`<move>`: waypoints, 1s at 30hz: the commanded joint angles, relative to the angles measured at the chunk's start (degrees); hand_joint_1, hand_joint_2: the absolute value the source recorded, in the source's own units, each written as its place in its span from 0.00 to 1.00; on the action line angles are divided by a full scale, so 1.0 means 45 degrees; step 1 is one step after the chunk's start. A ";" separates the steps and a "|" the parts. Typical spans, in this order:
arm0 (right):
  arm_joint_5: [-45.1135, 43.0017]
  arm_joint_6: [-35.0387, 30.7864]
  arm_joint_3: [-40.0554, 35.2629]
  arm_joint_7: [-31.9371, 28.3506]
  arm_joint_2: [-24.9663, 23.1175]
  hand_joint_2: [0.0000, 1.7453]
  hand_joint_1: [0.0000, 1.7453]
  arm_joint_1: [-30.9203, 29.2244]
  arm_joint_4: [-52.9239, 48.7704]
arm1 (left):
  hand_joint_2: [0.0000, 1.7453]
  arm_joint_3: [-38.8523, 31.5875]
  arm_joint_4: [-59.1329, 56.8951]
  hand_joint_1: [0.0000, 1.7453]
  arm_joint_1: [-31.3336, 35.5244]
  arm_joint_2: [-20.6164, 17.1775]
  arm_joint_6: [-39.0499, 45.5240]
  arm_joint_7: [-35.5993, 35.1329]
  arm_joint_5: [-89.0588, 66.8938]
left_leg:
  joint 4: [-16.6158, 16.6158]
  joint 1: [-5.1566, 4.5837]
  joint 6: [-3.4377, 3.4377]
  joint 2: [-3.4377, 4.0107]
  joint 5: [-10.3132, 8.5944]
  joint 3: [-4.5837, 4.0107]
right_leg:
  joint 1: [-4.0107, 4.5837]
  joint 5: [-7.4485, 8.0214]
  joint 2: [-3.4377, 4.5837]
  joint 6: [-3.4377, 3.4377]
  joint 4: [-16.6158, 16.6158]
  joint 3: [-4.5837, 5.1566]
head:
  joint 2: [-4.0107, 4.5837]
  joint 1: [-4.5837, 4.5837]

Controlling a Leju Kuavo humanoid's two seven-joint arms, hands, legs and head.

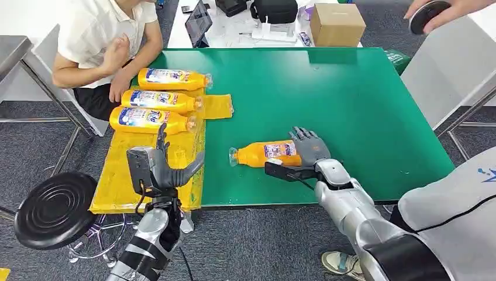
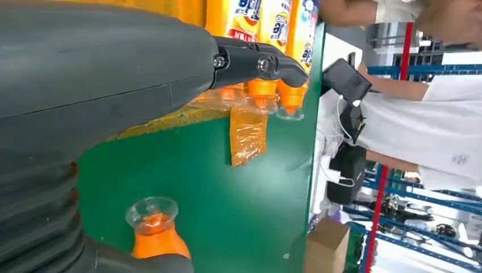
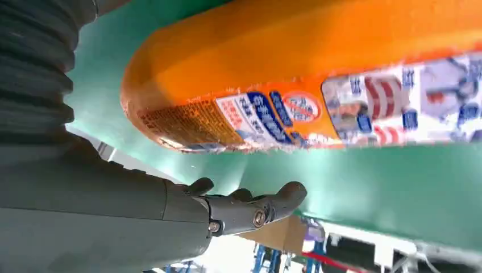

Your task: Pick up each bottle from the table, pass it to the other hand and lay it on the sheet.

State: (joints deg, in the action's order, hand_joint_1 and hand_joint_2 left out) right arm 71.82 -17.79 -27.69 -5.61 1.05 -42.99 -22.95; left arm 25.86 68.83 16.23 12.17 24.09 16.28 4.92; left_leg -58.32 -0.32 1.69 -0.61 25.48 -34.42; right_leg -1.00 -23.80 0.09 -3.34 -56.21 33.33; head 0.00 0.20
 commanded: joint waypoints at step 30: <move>-0.1847 0.3714 0.0388 0.0894 0.0329 1.00 1.00 -0.0245 0.1888 | 1.00 0.0660 -0.1741 0.00 0.1236 0.0002 -0.0604 -0.0340 0.0213 | 0.0024 0.0019 -0.0029 -0.0042 -0.0007 0.0084 | 0.0021 -0.0009 -0.0058 0.0037 0.0037 -0.0087 | 0.0000 -0.0005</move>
State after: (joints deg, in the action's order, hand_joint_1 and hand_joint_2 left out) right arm 63.47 -3.23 -26.99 -1.97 1.31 -44.98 -19.52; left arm 26.73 65.33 18.94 12.76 21.59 15.08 5.49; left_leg -58.33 -0.31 1.68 -0.62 25.47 -34.24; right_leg -1.00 -23.81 0.08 -3.34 -56.17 33.22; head 0.00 0.17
